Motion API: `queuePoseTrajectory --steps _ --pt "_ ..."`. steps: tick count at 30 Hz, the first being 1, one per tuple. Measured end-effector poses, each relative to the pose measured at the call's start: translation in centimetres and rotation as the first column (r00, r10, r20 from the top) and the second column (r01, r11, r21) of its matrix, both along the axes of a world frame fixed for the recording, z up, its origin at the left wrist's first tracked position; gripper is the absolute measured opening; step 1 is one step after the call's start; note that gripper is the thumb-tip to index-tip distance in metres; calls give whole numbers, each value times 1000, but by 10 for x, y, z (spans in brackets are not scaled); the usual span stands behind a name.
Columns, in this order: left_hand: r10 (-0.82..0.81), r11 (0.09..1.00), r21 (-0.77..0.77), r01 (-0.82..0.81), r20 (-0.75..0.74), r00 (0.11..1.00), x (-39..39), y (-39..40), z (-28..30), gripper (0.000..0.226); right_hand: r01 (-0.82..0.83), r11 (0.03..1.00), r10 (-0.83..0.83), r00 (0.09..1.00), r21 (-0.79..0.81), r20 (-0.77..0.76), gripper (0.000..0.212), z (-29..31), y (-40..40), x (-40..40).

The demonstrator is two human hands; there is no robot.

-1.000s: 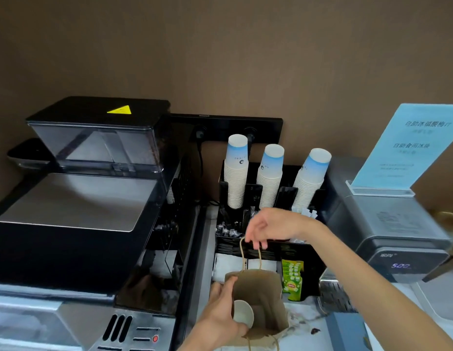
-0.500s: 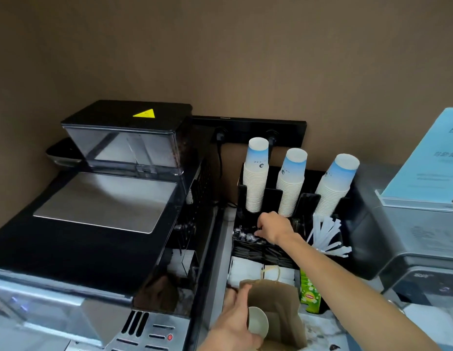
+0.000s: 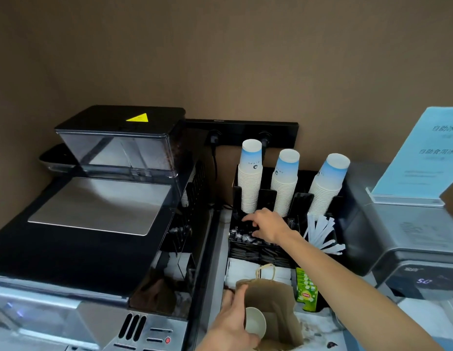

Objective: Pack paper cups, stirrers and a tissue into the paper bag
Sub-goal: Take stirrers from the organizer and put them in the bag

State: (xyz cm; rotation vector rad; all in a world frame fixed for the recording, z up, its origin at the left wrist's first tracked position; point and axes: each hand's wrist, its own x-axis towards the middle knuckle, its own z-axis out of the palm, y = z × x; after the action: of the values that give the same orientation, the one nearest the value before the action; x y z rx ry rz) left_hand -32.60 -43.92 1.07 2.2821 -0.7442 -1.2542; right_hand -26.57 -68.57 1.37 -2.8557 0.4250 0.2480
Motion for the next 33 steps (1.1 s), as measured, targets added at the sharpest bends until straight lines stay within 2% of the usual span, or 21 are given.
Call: queuePoseTrajectory --steps 4,11,14,19,21,24,27,30,33 --pt "-2 1000 0 2 -7 1000 -1 1 5 102 -42 999 41 995 -13 -86 38 1 4 8" --pt "-17 1000 -24 17 3 1000 0 0 6 98 -54 993 44 994 -103 -100 50 6 3 7" --pt "-9 1000 -25 9 7 1000 -1 0 5 99 -22 997 21 1000 -76 -15 42 14 -2 3" --pt "2 999 -46 -1 24 1000 -1 0 1 102 40 999 -46 973 32 226 18 45 -13 -16" --pt "10 999 -50 -9 12 1000 0 0 -1 105 30 998 -43 966 55 255 10 63 -15 -30" --pt "-4 998 -58 4 5 1000 1 0 -6 107 46 997 -63 950 63 307 19 88 -16 -58" --pt "-4 998 -57 4 5 1000 1 0 -9 109 89 994 -106 900 59 424 29 119 -13 -89" --pt "-12 999 -53 12 2 1000 2 -2 -10 109 122 988 -153 823 94 547 29 154 -6 -122" --pt "-35 997 -63 36 12 999 3 -2 -11 108 132 965 -245 756 226 607 24 183 5 -153"
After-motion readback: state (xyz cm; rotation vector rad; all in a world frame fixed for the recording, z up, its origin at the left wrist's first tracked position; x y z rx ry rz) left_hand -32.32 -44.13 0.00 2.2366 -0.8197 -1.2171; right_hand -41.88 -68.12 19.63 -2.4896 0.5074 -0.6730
